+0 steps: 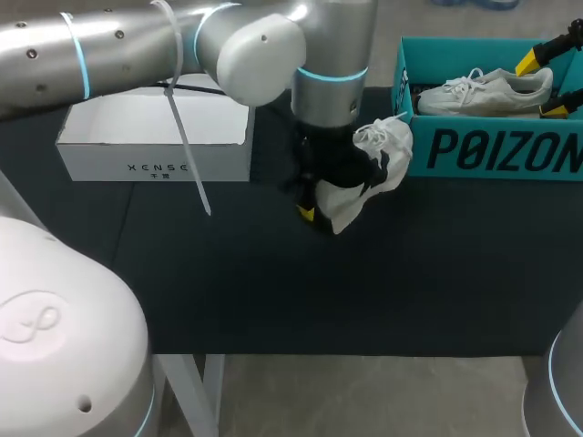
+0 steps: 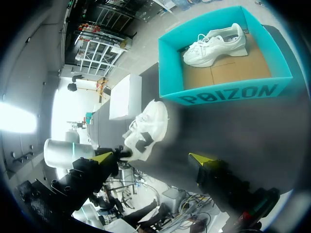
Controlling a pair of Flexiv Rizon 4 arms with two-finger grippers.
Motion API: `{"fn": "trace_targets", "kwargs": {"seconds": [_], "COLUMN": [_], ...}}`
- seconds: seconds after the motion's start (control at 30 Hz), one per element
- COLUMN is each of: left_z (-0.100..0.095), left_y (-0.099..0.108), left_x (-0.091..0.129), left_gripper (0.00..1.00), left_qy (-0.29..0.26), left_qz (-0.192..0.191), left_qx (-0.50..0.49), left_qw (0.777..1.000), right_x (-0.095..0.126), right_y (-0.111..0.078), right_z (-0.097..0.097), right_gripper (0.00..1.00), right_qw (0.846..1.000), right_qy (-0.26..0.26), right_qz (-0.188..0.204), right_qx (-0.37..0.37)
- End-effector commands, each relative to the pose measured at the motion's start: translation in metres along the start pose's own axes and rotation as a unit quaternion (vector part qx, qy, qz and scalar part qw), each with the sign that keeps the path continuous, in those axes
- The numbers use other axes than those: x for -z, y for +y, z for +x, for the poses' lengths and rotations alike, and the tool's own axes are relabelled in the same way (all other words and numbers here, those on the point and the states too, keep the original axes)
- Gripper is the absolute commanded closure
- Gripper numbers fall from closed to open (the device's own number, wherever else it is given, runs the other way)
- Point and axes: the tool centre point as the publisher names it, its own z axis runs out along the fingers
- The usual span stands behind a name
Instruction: Take the shoe out of the shoebox, open the shoe tongue, remove and reinsert the insole, then place the shoe into the shoebox
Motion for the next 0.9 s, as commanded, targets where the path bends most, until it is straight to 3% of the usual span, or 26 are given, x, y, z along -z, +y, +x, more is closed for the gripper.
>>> {"fn": "trace_targets", "kwargs": {"seconds": [0.03, 0.13, 0.17, 0.77, 0.9], "left_z": [0.013, 0.024, 0.024, 0.024, 0.032], "left_y": [0.027, 0.050, 0.056, 0.056, 0.075], "left_x": [0.017, 0.028, 0.032, 0.032, 0.037], "left_gripper": [1.00, 1.00, 1.00, 1.00, 1.00], "left_qy": [0.069, 0.083, 0.081, 0.081, 0.086], "left_qz": [-0.045, -0.056, -0.048, -0.048, -0.047], "left_qx": [-0.164, -0.235, -0.220, -0.220, -0.258], "left_qw": [0.983, 0.967, 0.971, 0.971, 0.961], "right_x": [0.000, 0.000, 0.000, 0.000, 0.000], "right_y": [-0.001, -0.001, -0.001, -0.001, -0.001], "right_z": [0.000, 0.000, 0.000, 0.000, 0.000], "right_gripper": [0.00, 0.00, 0.00, 0.00, 0.00], "right_qw": [1.000, 1.000, 1.000, 1.000, 1.000], "right_qy": [-0.002, -0.002, -0.002, -0.002, -0.002], "right_qz": [0.000, 0.000, 0.000, 0.000, 0.000], "right_qx": [-0.001, -0.001, -0.001, -0.001, -0.001]}}
